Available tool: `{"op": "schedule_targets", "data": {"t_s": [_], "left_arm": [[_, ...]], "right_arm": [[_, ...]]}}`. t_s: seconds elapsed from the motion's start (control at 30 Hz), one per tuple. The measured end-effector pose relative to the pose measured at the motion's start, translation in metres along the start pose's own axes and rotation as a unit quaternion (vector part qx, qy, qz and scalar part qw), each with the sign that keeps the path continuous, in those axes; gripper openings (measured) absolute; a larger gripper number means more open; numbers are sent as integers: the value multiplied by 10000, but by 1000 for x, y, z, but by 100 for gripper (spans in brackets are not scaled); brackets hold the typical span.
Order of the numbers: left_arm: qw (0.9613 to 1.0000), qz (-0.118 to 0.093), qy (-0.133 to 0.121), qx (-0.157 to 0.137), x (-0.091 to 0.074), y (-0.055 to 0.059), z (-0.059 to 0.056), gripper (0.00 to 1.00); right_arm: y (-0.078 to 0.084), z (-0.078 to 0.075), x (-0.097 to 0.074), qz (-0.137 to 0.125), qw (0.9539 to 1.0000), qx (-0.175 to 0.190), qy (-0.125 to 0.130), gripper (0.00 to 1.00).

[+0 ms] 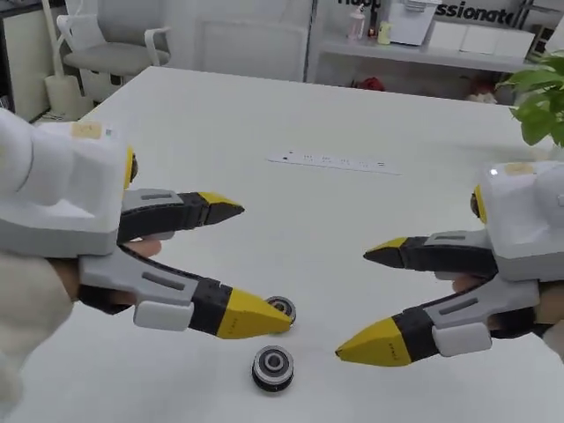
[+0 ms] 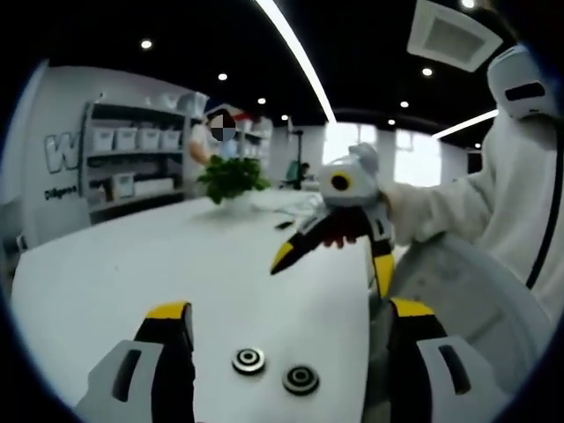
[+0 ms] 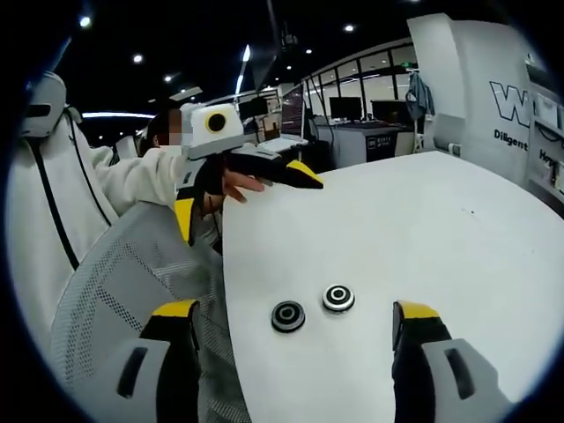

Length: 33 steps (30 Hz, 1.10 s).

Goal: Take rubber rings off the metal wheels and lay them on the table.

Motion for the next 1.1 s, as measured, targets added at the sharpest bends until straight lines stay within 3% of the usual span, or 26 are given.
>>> {"op": "schedule_targets", "data": {"t_s": [0.17, 0.37, 0.63, 0.77, 1.1], "left_arm": [[9999, 65, 34, -79, 3, 7, -3, 89], [9995, 306, 95, -71, 8, 20, -5, 86], [9997, 183, 88, -103, 6, 25, -4, 84], [9996, 260, 46, -104, 5, 31, -2, 83], [9991, 422, 16, 14, 5, 42, -4, 79]], "right_arm": [[5, 2, 5, -306, 9994, 125, -106, 83], [15, 0, 6, -237, 9995, 176, -71, 81], [21, 0, 9, -255, 9995, 184, -25, 81], [23, 1, 11, -265, 9994, 208, -21, 79], [32, 11, 20, -152, 9994, 1, -300, 71]]}}
Point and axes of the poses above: the centre of the closed fingertips' face, and the gripper's own axes: x roughly forward along the fingers, z roughly to its left, y roughly out of its underside, the point moved 4 cm from there along -x, roughly backward along the fingers, and after that the axes turned 11 degrees about -z, right-handed, at the moved point
